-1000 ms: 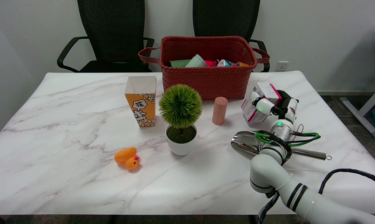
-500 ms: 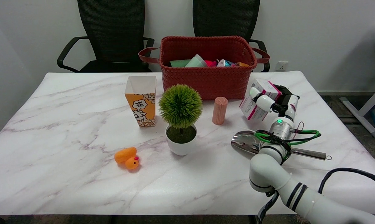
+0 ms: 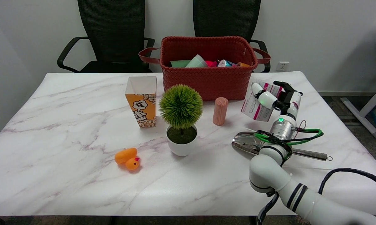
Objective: Pick up the white paper box.
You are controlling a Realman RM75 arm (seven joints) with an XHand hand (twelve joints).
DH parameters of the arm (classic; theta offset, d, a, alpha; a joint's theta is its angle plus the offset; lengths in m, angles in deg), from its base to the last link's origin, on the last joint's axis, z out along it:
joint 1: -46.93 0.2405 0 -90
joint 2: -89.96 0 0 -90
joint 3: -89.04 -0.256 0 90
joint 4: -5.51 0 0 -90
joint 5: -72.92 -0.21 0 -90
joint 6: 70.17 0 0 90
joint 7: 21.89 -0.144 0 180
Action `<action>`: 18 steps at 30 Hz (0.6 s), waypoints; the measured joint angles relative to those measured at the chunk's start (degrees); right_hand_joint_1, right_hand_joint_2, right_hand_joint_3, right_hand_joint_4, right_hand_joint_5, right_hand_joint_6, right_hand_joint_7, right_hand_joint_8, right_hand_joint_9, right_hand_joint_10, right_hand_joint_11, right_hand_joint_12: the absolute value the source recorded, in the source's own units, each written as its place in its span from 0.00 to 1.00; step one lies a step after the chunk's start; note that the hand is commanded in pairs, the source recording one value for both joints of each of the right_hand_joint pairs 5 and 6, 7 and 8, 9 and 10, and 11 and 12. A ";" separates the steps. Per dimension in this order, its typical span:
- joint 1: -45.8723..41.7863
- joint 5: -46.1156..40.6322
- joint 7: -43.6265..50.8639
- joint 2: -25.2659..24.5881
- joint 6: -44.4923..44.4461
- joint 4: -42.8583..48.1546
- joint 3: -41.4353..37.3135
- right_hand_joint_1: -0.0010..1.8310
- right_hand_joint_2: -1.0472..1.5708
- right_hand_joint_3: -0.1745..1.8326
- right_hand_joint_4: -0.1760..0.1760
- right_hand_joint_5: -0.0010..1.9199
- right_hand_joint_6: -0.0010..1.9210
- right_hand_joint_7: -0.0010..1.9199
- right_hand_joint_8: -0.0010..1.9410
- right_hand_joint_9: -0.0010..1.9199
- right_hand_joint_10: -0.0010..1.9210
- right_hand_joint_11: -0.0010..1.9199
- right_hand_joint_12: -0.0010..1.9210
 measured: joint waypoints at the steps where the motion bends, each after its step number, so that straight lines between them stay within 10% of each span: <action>1: 0.01 0.09 0.00 -0.01 -0.06 0.02 0.02 0.65 0.70 0.33 0.50 0.37 0.37 0.75 0.74 0.75 0.75 0.57 0.57; 18: 0.21 2.23 0.05 -0.21 -1.60 0.22 0.30 0.67 0.73 0.37 0.50 0.46 0.46 0.79 0.78 0.79 0.79 0.60 0.60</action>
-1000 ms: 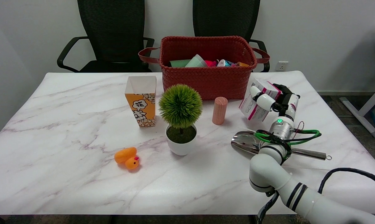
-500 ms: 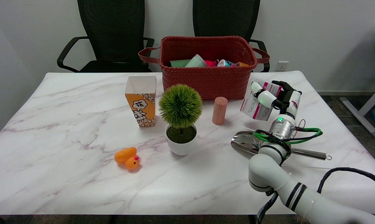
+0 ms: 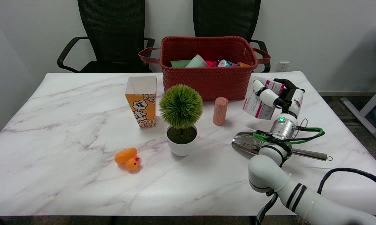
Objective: Pick up the white paper box.
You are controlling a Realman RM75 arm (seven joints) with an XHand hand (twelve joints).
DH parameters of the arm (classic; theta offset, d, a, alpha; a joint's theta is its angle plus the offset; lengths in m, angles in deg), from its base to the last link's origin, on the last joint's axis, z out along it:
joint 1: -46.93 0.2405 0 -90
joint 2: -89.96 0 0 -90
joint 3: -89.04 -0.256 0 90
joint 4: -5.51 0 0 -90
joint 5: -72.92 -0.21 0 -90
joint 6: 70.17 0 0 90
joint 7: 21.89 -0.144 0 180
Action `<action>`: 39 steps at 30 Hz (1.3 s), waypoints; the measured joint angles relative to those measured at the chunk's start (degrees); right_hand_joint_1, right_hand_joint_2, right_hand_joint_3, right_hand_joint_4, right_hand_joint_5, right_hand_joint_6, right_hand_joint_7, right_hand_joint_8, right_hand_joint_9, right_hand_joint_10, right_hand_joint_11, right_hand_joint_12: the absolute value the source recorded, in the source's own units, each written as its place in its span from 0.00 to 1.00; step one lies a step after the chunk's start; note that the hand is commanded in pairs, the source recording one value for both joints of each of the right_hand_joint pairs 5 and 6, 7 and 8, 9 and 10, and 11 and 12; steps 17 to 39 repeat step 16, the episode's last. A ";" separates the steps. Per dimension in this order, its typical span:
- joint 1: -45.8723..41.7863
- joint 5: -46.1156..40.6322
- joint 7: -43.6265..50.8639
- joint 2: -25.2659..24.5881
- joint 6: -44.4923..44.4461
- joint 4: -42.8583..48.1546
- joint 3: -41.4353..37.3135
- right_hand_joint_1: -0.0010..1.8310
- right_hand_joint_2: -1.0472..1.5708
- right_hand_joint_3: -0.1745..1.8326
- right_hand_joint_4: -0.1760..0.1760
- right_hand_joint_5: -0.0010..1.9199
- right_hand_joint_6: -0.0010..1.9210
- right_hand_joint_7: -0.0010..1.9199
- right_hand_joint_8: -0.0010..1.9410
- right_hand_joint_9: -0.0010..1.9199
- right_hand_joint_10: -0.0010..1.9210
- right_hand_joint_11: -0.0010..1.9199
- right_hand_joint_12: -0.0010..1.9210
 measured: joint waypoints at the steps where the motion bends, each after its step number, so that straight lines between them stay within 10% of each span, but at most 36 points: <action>1: 0.01 0.21 0.00 -0.02 -0.13 0.01 0.01 0.65 0.73 0.37 0.50 0.47 0.47 0.80 0.79 0.79 0.79 0.61 0.61; 39: 1.19 4.40 0.15 -0.08 -1.06 0.58 0.07 0.65 0.73 0.38 0.50 0.47 0.47 0.80 0.79 0.79 0.79 0.61 0.61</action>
